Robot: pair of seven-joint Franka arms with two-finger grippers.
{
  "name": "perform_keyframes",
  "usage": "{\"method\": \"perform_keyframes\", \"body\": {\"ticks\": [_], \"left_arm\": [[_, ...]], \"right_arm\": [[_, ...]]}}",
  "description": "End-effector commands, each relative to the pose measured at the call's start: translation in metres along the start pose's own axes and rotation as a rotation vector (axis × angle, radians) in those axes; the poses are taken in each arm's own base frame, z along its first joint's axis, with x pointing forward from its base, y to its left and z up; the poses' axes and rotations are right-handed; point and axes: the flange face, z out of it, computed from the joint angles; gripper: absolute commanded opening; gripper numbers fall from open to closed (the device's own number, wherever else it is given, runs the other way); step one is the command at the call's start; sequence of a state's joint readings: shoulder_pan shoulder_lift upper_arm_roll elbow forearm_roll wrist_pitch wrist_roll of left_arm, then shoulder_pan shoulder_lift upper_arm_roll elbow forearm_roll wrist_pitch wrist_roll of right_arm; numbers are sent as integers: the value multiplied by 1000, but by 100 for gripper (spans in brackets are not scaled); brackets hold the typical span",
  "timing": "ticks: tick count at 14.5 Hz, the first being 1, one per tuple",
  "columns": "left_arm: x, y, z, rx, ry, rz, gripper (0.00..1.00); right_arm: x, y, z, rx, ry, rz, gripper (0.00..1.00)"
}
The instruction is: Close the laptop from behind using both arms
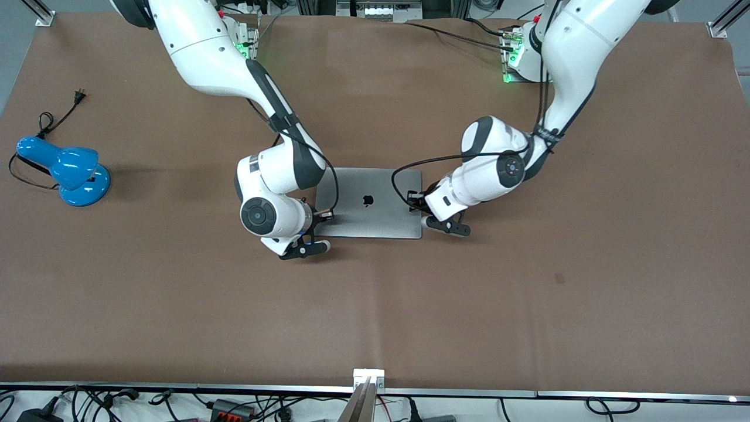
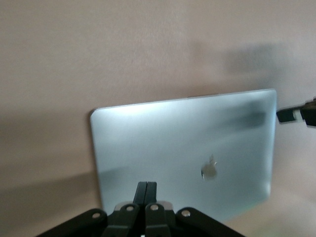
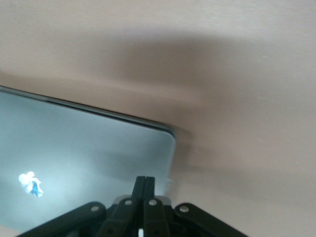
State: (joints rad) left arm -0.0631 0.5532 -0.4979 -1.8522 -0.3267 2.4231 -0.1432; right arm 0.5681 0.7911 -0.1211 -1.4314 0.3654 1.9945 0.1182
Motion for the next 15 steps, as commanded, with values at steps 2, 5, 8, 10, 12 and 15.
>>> {"method": "perform_keyframes", "body": {"ticks": [2, 5, 8, 10, 12, 15], "left_arm": [[7, 3, -86, 160, -139, 117, 1], [14, 0, -155, 269, -263, 133, 1], [14, -23, -189, 404, -314, 121, 4], [11, -35, -212, 457, -351, 97, 8], [9, -48, -244, 473, -379, 49, 63], [6, -58, -283, 448, -348, 19, 100]], "right_arm": [[-8, 23, -51, -56, -5, 34, 0], [-16, 52, -112, -110, 43, 59, 15], [-26, 75, -165, -145, 97, 76, 78], [-35, 89, -197, -145, 121, 101, 100], [-45, 109, -231, -141, 157, 134, 100], [-68, 140, -293, -135, 246, 159, 100]]}}
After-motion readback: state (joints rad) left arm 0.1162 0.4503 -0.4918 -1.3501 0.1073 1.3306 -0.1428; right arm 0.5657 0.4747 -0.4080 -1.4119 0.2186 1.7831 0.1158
